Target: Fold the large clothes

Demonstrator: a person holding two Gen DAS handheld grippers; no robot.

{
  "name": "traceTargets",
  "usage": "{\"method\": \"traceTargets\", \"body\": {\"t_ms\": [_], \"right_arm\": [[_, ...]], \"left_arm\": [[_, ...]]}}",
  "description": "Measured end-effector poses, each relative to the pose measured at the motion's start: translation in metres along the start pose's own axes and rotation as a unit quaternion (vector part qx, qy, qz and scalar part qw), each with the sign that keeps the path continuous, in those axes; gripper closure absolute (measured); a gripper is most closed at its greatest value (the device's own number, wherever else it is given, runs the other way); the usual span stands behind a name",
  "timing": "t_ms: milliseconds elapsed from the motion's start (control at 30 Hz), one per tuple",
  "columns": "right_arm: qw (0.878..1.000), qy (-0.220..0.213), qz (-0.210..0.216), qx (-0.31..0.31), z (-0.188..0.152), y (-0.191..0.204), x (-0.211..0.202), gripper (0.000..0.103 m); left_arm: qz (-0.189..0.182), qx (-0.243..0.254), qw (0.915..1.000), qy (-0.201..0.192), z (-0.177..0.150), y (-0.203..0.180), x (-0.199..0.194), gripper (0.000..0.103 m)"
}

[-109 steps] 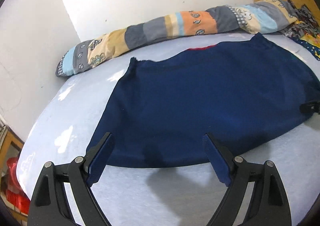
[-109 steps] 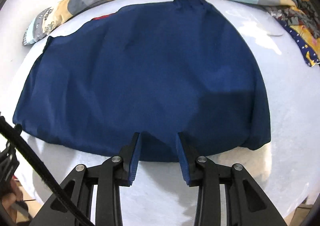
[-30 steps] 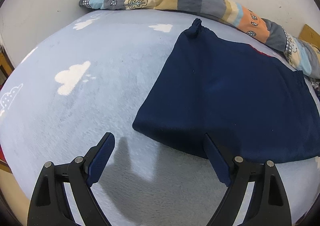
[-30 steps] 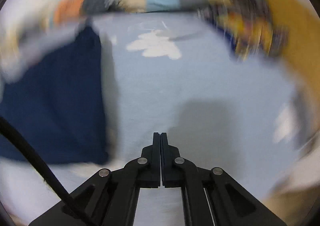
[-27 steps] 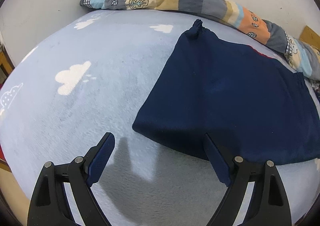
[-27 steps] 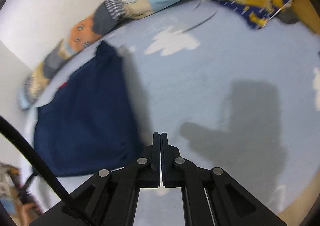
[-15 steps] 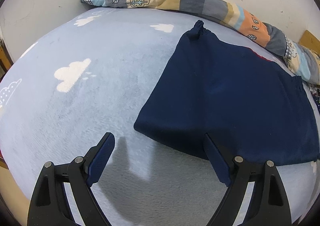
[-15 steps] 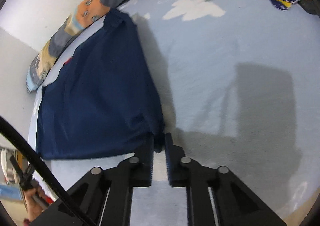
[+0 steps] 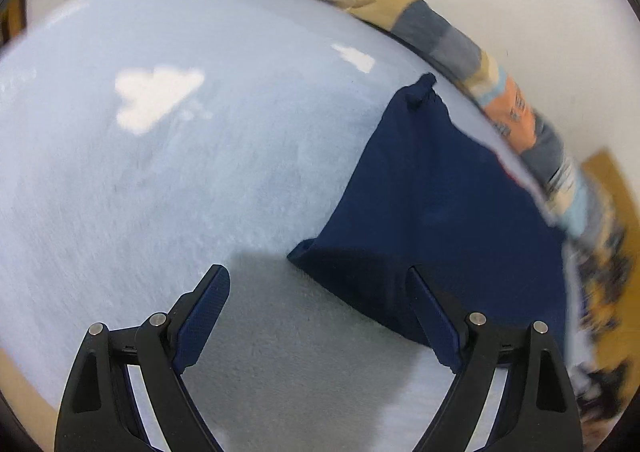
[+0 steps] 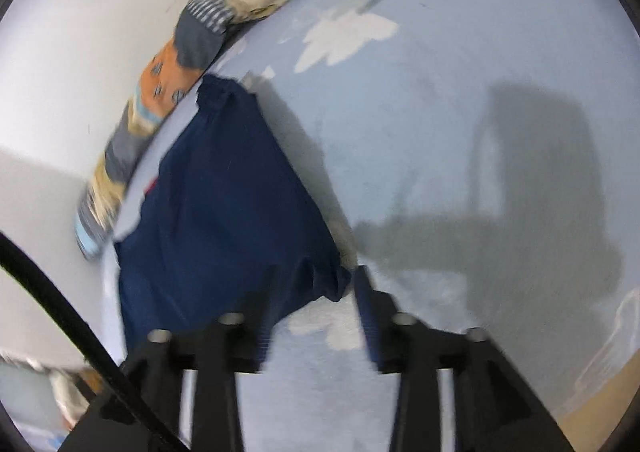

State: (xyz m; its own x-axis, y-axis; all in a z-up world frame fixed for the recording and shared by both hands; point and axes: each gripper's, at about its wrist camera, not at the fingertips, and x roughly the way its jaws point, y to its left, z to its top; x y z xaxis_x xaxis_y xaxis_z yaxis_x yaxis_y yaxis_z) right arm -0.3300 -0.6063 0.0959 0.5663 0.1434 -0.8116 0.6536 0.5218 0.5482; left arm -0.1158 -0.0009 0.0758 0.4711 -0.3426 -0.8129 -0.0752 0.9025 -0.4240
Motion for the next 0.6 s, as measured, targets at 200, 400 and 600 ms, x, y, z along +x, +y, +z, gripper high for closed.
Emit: {"method": "traceTargets", "body": {"t_ms": [200,400,600], "right_arm": [[0.990,0.052,0.061,0.113,-0.016,-0.018,0.018,0.056],[0.979,0.075,0.082,0.168,-0.030,-0.019,0.044,0.055],[0.977,0.056,0.110,0.175,-0.017,-0.007,0.079,0.055]], "left_arm": [[-0.064,-0.075,0.9942,0.043,-0.002,0.021,0.009,0.014],[-0.100,-0.106,0.9883,0.044,-0.002,0.016,0.022,0.014],[-0.138,-0.124,0.9820,0.036,0.007,0.004,0.047,0.015]]}}
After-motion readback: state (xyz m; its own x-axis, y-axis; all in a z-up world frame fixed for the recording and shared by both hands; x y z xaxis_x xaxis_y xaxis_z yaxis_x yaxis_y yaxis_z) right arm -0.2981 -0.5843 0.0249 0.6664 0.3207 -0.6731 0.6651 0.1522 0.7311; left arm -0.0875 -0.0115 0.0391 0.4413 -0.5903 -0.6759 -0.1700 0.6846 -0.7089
